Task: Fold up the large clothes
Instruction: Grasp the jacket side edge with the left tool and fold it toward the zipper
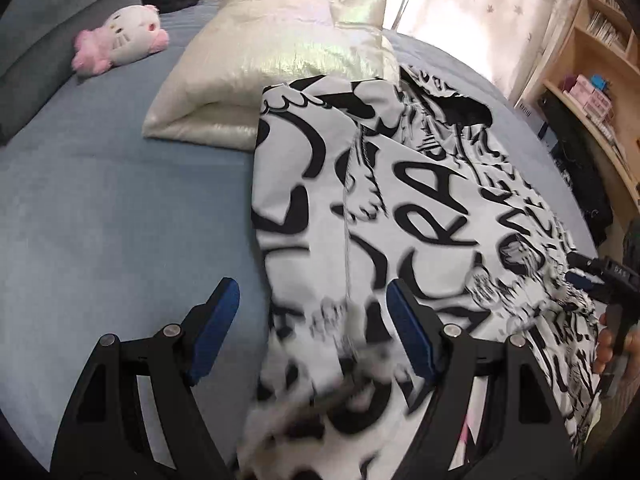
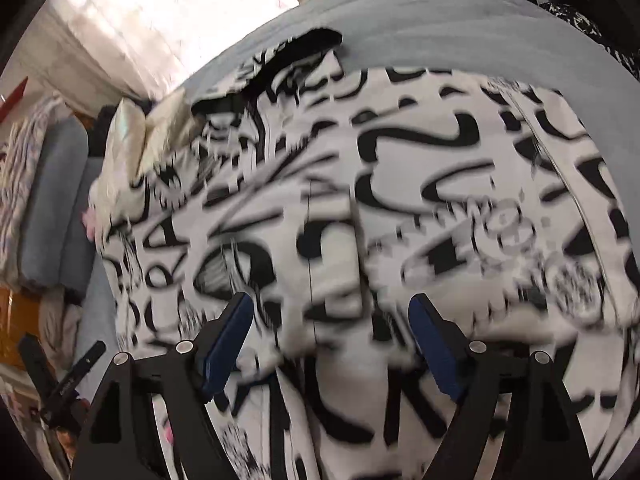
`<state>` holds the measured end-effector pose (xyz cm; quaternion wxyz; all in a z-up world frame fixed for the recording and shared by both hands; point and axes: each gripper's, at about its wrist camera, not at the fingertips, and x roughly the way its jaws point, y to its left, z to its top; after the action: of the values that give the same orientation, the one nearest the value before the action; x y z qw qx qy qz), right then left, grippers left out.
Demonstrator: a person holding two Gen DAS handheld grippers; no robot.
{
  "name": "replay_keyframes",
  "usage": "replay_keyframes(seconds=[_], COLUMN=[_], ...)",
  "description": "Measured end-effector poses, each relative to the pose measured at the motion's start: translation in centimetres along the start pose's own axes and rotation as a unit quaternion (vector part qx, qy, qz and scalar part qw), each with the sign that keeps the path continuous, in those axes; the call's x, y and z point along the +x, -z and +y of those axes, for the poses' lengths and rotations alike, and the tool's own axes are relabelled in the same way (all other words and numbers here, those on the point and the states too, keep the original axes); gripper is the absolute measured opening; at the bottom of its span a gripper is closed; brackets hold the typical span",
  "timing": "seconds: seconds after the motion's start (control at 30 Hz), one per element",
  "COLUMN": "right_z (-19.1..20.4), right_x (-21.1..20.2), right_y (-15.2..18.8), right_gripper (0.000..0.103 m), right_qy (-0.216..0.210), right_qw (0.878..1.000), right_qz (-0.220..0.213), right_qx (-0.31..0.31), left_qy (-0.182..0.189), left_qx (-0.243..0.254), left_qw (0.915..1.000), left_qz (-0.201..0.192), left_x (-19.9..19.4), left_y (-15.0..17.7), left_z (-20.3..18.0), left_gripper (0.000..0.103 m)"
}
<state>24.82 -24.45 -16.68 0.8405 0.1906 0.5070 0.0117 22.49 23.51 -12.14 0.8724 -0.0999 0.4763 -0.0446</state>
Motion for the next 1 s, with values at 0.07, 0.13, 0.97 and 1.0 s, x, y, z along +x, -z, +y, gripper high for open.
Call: replay_keyframes(seconds=[0.07, 0.13, 0.97, 1.0], right_z=[-0.7, -0.7, 5.2, 5.1], right_x=[1.2, 3.0, 10.3, 10.0], right_y=[-2.0, -3.5, -4.3, -4.4], right_gripper=[0.081, 0.081, 0.029, 0.034], right_qy=[-0.01, -0.02, 0.029, 0.027], right_qw=[1.0, 1.0, 0.992, 0.993], right_qz=[0.008, 0.022, -0.025, -0.023], right_qx=[0.001, -0.002, -0.118, -0.116], left_qy=[0.008, -0.001, -0.132, -0.131], left_qx=[0.002, -0.007, 0.071, 0.068], left_qw=[0.9998, 0.9996, 0.9818, 0.9826], left_qz=[0.017, 0.028, -0.117, -0.113], left_x=[1.9, 4.3, 6.5, 6.7], left_y=[-1.7, -3.5, -7.3, -7.3], left_z=[0.3, 1.2, -2.6, -2.5], left_gripper=[0.074, 0.074, 0.004, 0.005])
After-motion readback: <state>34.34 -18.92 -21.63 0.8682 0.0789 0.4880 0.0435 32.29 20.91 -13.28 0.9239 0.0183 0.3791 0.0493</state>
